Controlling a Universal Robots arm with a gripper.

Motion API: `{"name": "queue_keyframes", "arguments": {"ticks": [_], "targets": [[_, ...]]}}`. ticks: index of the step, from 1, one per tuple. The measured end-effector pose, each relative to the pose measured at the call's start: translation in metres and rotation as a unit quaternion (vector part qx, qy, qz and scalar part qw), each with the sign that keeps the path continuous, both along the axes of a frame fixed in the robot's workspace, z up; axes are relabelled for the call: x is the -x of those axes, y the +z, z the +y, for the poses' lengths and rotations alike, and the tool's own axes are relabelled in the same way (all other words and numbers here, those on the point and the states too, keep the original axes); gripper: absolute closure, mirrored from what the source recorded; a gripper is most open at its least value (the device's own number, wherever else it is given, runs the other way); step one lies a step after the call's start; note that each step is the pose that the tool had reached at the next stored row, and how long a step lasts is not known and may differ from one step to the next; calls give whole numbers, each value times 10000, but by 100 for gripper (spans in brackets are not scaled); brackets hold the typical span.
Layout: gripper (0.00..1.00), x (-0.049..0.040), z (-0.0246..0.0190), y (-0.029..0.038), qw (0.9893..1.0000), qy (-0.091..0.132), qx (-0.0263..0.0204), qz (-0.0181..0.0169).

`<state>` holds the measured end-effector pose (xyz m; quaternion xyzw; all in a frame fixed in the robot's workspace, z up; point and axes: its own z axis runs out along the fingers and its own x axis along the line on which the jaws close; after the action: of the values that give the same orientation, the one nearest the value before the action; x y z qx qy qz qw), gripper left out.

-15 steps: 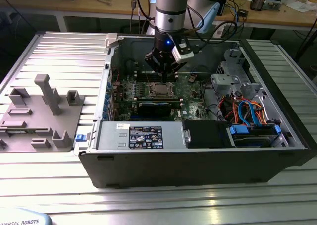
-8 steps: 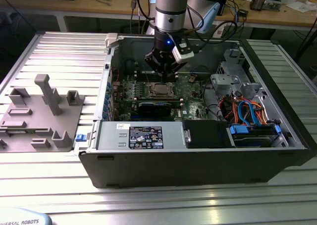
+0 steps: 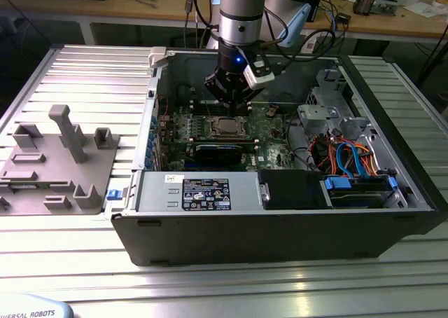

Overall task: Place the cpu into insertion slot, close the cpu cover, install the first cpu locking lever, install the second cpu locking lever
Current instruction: 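Install the first cpu locking lever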

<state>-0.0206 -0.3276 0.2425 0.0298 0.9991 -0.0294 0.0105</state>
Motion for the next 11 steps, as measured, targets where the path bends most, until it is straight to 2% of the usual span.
{"name": "queue_keyframes", "arguments": {"ticks": [11], "targets": [[89,0,0,0,9999,145,0,0]]}}
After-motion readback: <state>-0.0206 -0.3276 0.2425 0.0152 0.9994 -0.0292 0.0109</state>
